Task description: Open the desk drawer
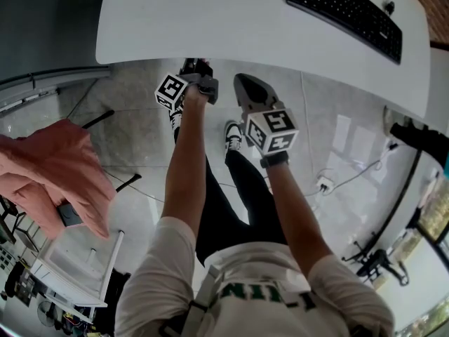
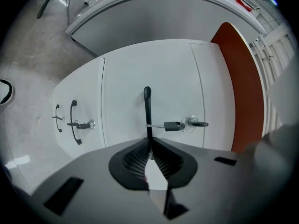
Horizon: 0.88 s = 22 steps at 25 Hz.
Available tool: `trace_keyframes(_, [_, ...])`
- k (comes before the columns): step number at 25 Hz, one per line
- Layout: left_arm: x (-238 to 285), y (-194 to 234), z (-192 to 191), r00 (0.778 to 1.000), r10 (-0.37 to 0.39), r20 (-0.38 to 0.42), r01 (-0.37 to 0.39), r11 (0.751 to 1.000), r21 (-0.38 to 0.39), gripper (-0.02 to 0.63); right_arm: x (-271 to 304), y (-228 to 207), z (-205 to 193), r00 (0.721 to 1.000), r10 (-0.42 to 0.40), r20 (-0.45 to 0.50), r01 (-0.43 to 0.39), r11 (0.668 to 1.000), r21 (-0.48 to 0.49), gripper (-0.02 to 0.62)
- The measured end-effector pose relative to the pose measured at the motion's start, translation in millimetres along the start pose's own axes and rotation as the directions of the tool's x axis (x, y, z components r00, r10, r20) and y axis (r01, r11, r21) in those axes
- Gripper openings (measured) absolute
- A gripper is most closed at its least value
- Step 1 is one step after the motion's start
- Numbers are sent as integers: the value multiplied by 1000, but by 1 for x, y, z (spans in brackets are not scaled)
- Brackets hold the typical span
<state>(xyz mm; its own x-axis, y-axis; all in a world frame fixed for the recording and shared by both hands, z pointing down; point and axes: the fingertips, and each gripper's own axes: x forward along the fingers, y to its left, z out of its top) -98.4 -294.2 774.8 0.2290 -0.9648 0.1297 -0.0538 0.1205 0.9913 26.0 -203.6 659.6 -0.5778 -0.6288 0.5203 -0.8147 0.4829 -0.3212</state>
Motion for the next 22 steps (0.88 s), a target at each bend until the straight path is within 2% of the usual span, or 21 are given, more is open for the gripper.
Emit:
trace_keyframes(9, [-1,1,-1,1000,0,-14,-1,999,-53,17,-2,3,-6,1000,-12,5,12,999,29,5])
trace_keyframes(22, [-13,3,-3,999,25,-29,-27,997,-77,15,0,13,-3,1000,-19,11,18,999,43,5])
